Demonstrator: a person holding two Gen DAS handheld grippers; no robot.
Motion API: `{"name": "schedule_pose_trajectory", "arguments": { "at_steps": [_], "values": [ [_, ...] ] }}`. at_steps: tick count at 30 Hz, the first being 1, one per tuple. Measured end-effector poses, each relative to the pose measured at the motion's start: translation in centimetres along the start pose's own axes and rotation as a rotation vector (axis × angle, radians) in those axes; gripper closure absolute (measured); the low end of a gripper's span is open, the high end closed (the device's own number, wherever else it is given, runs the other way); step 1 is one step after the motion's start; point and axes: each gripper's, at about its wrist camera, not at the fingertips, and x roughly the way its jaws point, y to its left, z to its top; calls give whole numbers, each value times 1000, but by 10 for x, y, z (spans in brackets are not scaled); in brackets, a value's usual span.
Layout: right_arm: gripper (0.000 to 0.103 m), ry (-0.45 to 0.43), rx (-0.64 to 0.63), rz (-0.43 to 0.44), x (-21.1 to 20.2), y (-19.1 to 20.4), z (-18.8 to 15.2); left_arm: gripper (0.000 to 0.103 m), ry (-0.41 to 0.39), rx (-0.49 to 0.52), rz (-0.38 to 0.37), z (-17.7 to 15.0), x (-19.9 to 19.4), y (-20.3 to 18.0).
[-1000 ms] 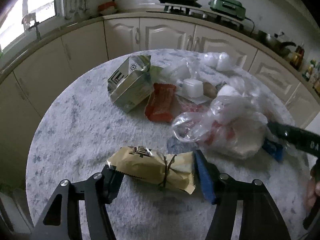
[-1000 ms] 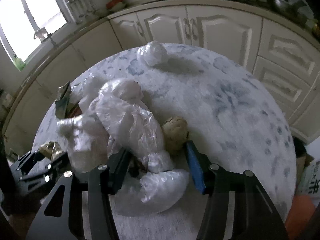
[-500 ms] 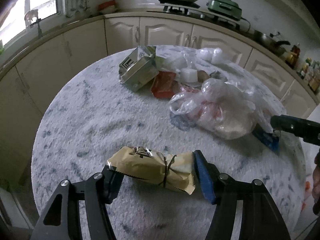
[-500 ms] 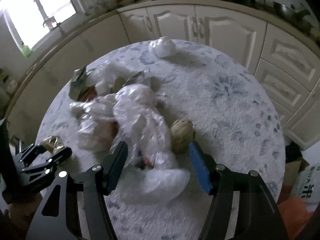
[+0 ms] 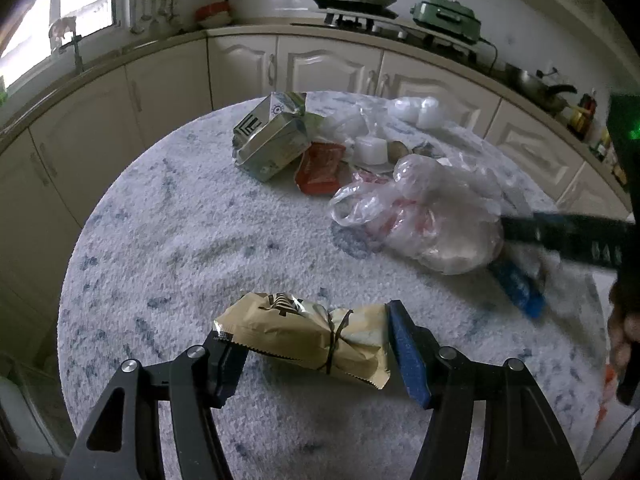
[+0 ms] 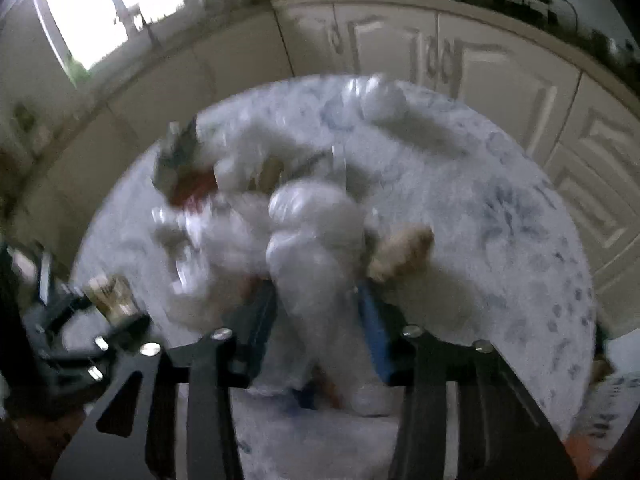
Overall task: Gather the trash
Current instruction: 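Lift the gold snack with the left tool while the right tool lifts the plastic bag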
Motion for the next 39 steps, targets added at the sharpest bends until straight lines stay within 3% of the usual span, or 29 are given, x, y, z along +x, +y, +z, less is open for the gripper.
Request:
{"name": "schedule_pose_trajectory", "arguments": {
  "at_steps": [3,4,8,11,17,30,39],
  "values": [
    [62,-13,110,51,8,-21,-7,43,-8,8,8,-3,-1,-1],
    [67,-26,125,62,9,-26,-6,43,-8,14,6,-3,-1,-3],
    [72,-21,93,31,9,-21,-3,45,-3,2,-24,-3,-4,-4],
    [72,-65,186,122,-4,-30,-12,45,-13,-8,-23,-6,-9,-2],
    [72,-133,255,171,-35,-40,-27,45,-32,5,-33,-10,-22,-3],
    [72,-277,263,172,-103,-40,-39,45,-162,74,-71,5,-84,-36],
    [72,-414,305,125,-168,-72,-52,45,-249,176,-115,29,-113,-97]
  ]
}}
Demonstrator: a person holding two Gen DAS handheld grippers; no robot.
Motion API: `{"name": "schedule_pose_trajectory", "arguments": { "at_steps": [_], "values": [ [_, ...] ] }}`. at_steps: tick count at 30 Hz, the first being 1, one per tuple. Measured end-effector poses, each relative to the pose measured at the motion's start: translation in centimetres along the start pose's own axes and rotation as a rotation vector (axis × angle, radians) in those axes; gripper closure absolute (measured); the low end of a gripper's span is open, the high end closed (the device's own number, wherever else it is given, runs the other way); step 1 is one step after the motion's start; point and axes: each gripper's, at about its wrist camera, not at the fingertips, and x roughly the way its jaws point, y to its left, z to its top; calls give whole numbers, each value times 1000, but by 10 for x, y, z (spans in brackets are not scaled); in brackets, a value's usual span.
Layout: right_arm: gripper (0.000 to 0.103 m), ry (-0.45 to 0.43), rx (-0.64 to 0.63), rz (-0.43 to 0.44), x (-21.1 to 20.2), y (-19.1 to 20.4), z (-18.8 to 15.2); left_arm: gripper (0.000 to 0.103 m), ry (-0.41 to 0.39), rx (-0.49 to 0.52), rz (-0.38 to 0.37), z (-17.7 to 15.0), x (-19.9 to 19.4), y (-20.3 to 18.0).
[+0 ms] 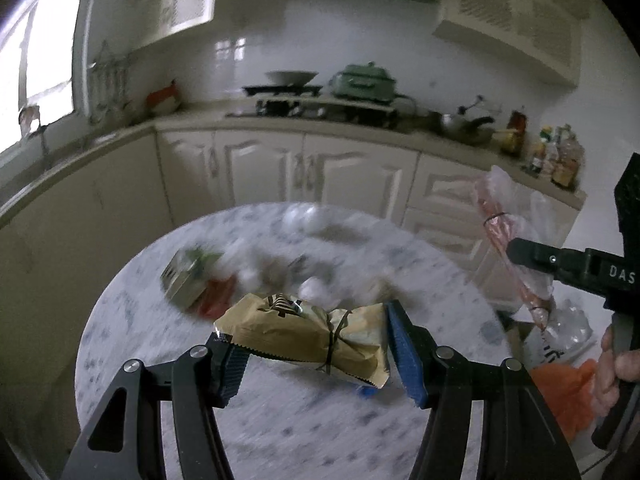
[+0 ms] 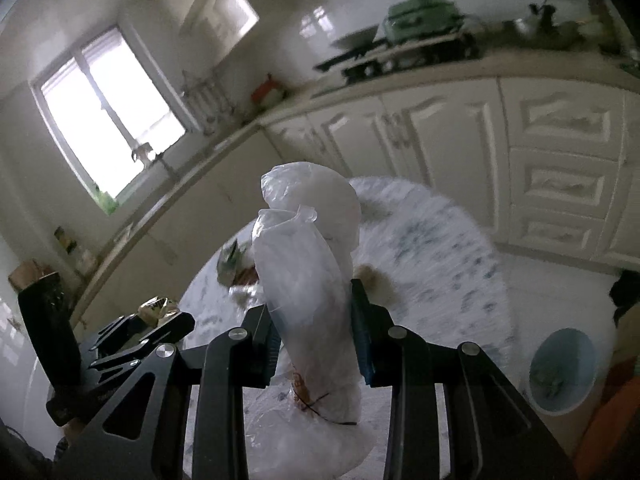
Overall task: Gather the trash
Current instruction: 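Lift the gold snack with the left tool while the right tool lifts the plastic bag, then carry both items to the blue bin and open both tools over it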
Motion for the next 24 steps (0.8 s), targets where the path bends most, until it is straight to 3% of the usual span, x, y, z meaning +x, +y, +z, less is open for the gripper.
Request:
{"name": "schedule_pose_trajectory", "arguments": {
  "at_steps": [8,14,24],
  "values": [
    [72,-142,39,-87,-67,-37,18,45,-59,89,-82,29,5,-60],
    [72,-232,91,-209,-119,-83,25,45,-98,150,-178,49,23,-111],
    [72,-254,227,-408,-161,-182,11,45,-26,235,-366,69,109,-195]
  ]
}}
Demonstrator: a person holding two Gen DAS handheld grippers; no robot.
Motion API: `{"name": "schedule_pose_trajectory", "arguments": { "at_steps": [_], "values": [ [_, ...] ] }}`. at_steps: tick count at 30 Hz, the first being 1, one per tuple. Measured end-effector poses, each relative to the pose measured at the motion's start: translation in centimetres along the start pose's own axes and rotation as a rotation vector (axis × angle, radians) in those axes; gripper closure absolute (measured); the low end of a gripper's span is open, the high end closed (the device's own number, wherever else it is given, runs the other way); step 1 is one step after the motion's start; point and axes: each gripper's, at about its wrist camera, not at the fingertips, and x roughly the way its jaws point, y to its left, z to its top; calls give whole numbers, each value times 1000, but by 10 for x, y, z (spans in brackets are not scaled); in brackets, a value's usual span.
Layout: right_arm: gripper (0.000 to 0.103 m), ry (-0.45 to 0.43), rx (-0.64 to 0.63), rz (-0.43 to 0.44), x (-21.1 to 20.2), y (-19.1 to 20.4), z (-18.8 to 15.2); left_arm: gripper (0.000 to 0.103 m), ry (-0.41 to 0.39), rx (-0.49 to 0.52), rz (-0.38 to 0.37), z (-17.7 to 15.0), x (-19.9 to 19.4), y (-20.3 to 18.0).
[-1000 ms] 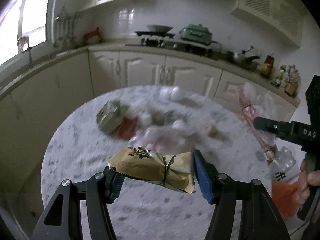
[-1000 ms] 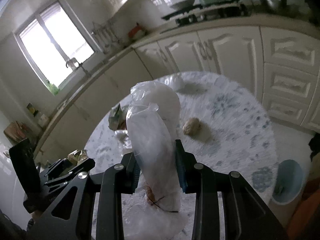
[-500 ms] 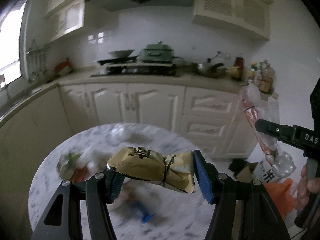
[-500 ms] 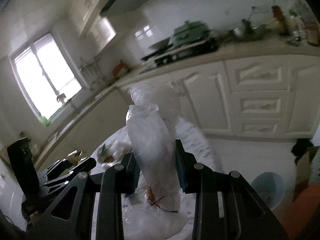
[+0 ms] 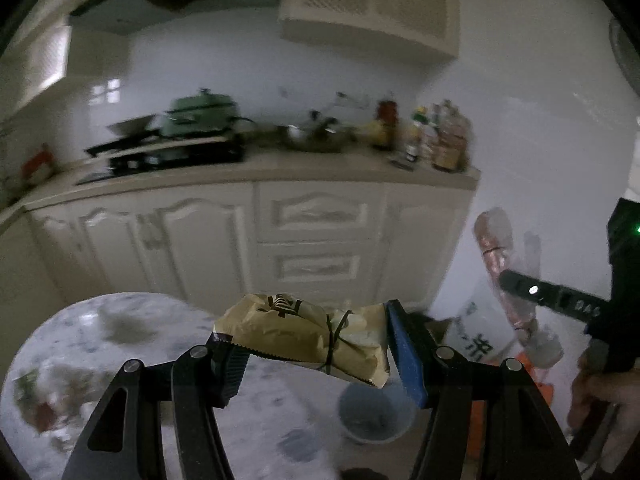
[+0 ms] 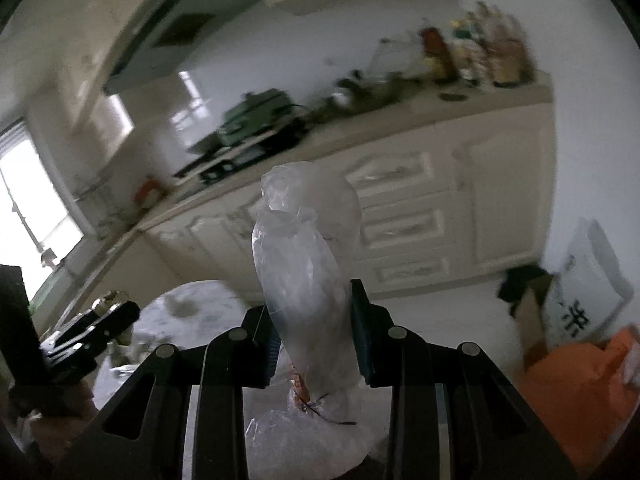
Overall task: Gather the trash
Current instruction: 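Carry both items to the blue bin and open both tools over it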
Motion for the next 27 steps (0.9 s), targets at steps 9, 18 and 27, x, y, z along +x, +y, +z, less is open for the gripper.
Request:
{"name": "schedule_pose_trajectory", "arguments": {
  "at_steps": [9,18,27],
  "values": [
    [72,120,125,-135,58,-91,-30,45,207,47,-136,7,150,-29],
    [72,225,227,-174,124,-149,-60,44,387,100,-170,14,291,-70],
    [45,297,301,-208,168,-190,-76,15,496,152,-111,22,389,-89]
  ]
}}
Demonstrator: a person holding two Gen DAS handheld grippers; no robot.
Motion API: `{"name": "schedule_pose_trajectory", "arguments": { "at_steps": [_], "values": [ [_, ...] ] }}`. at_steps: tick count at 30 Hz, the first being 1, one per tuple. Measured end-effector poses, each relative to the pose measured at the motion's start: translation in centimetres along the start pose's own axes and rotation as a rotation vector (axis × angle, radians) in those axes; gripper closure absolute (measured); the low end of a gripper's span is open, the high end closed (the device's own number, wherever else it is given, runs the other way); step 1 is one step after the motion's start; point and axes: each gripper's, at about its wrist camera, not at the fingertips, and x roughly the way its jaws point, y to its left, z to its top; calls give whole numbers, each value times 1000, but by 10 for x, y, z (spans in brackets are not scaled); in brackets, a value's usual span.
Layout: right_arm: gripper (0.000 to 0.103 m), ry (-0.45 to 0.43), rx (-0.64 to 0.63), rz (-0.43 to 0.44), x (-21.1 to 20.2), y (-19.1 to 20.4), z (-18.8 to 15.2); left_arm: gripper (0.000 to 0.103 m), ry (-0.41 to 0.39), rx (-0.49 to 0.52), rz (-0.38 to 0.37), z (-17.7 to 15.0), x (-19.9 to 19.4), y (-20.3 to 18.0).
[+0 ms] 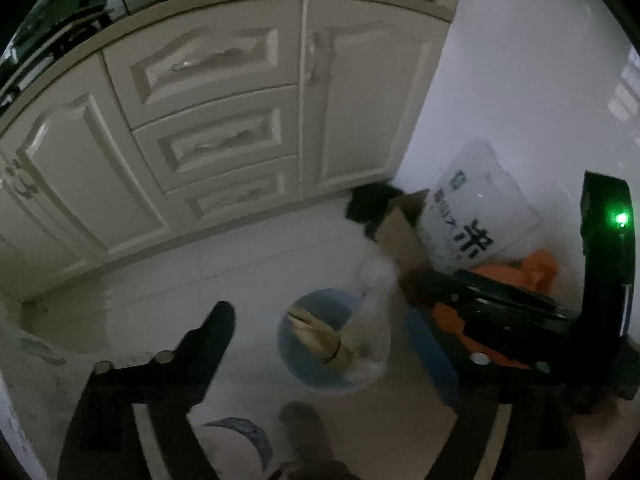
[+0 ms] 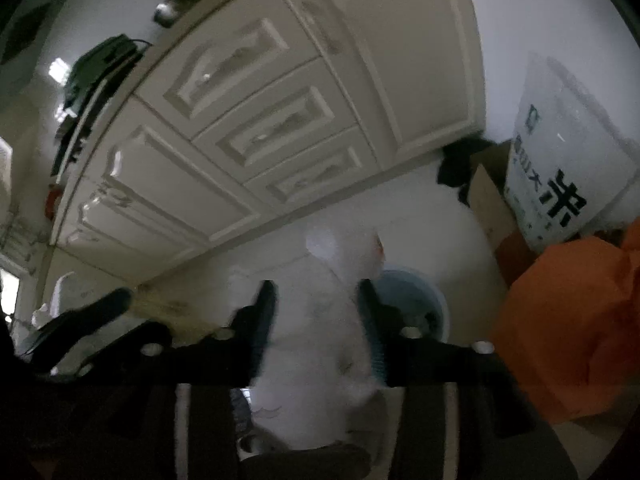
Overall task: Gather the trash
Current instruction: 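Carry both items to the blue bin and open both tools over it, then bring both tools back to the table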
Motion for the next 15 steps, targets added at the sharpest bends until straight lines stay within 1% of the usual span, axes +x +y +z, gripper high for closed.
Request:
{"name": "schedule_pose_trajectory", "arguments": {
  "at_steps": [2,3,4,5,7,9,12,14,15],
  "values": [
    [39,-3,12,-14,-2,-3,-1,10,7,-3,9,5,2,3],
    [31,-6,22,-17,-5,-5,-2,8,5,-4,14,5,0,3],
    [21,-8,32,-19,-7,-6,-3,8,0,-3,21,6,-2,4],
    [17,-13,40,-24,-10,-7,-4,7,-4,-3,34,10,-2,5],
    [5,-18,39,-27,-16,-5,-9,6,-12,-3,49,5,-13,3],
    [0,-24,41,-44,-23,-2,-13,3,-31,-11,66,3,-24,4],
    [0,-33,60,-56,-35,1,-20,2,-70,-20,82,-21,-50,6],
    [0,-44,66,-62,-44,5,-24,1,-92,-26,89,-27,-67,5],
    [0,-50,63,-63,-49,8,-26,1,-106,-30,92,-41,-83,4]
  ]
}}
